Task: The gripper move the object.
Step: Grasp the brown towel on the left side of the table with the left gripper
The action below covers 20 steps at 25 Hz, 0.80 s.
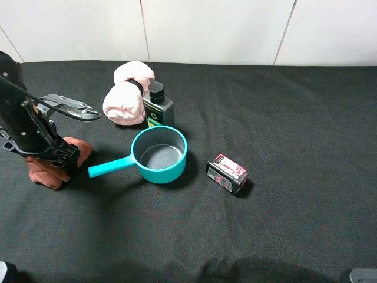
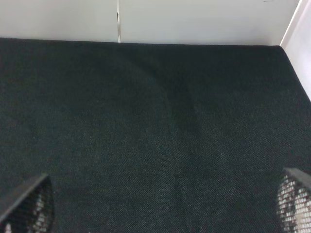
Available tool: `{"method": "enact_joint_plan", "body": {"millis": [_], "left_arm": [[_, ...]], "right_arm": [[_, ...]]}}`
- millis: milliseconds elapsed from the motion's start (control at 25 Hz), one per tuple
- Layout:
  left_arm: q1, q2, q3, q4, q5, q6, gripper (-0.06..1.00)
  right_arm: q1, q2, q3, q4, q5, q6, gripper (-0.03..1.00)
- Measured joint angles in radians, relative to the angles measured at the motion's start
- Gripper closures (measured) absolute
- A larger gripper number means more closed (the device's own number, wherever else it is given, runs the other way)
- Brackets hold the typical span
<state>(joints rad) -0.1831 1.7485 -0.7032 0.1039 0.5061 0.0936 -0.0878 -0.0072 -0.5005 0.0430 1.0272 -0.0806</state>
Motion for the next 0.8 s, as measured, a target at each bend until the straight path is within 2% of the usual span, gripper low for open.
{"method": "enact_joint_plan", "body": {"millis": [800], "left_arm": [[0.0,0.0,0.0,-0.001,0.0,-0.001,0.06]], "right_arm": [[0.0,0.0,0.0,0.0,0.0,0.0,0.27]]}}
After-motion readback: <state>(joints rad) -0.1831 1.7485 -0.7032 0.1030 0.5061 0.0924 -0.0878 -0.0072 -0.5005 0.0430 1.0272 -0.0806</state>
